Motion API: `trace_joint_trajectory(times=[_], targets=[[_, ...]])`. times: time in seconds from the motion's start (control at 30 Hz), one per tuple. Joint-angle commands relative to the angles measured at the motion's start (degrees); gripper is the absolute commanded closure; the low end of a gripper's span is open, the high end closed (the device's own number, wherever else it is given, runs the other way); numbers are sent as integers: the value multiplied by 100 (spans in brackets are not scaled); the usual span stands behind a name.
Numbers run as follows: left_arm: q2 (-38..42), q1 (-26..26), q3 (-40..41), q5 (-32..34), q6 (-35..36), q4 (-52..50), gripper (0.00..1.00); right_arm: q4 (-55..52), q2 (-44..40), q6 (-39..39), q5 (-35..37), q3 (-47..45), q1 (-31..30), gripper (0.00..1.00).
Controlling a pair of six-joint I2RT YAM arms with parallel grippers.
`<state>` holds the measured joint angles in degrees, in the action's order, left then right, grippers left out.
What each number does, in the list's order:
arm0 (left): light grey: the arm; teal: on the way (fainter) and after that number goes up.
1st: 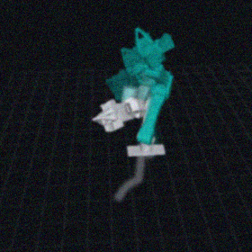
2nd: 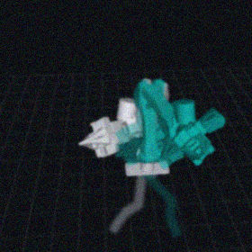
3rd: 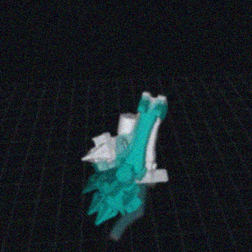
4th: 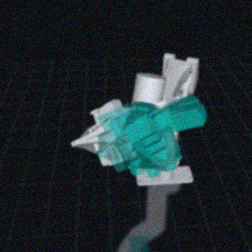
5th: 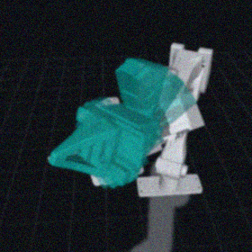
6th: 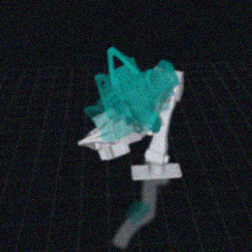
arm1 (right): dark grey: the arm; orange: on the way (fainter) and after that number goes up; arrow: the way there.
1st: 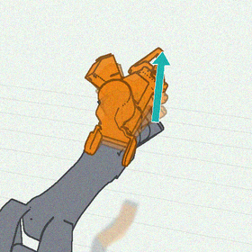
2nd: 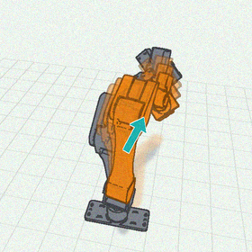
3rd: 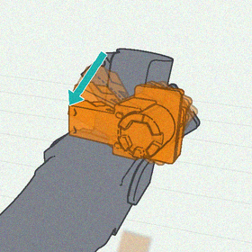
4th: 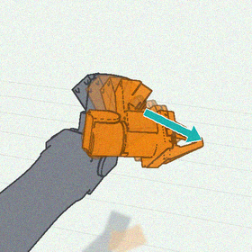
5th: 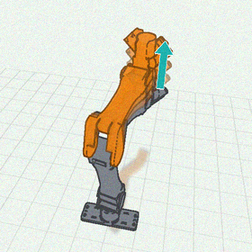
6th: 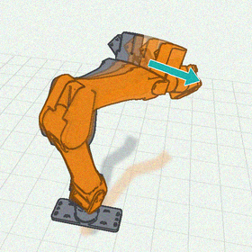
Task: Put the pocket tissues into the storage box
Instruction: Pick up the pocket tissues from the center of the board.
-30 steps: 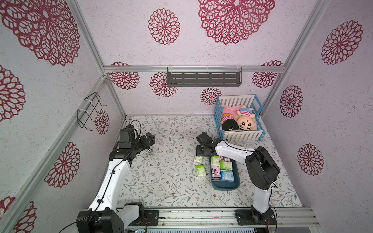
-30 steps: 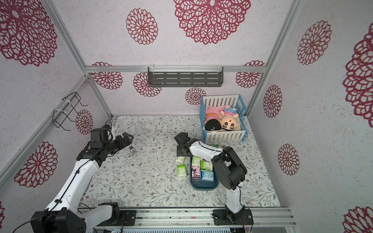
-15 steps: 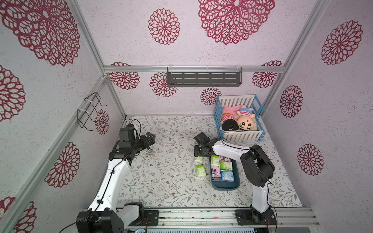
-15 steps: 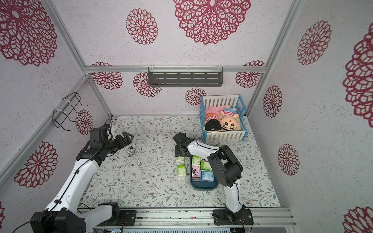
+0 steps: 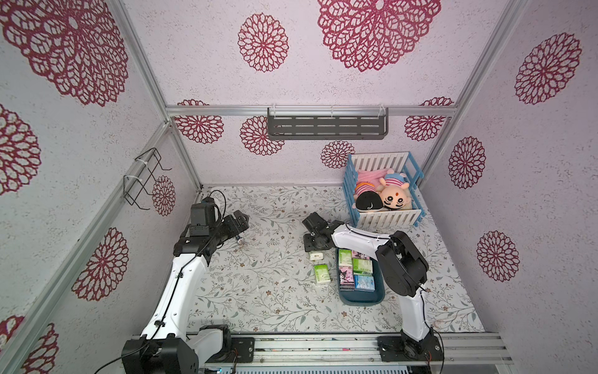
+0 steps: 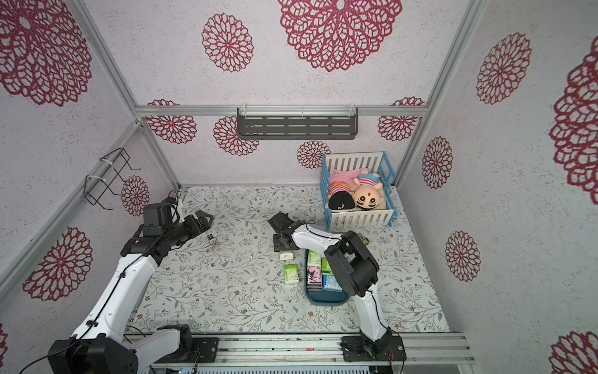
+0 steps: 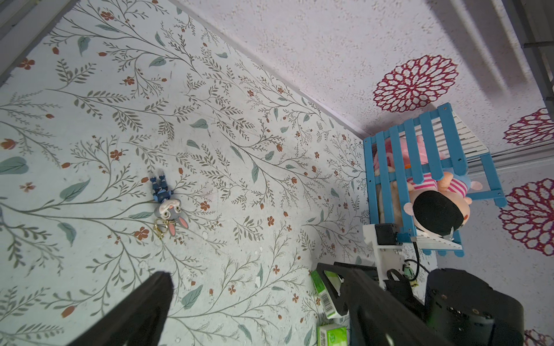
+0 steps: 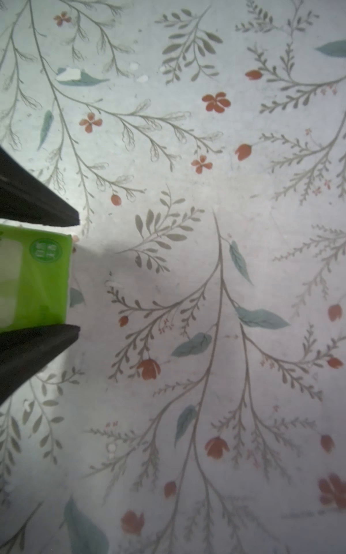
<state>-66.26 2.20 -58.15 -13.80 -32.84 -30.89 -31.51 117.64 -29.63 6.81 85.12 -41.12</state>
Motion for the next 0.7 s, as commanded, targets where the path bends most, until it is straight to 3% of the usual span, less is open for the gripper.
trace_joint_trajectory(times=[0.0, 0.33, 0.67], targets=[[58, 46, -83, 103, 118, -38, 3, -148, -298, 47, 260, 127, -36, 40], [204, 44, -113, 132, 79, -171, 3, -444, -479, 233, 279, -22, -45, 39], [1040, 45, -143, 357, -66, -706, 3, -150, -988, 76, 532, -529, -104, 38]])
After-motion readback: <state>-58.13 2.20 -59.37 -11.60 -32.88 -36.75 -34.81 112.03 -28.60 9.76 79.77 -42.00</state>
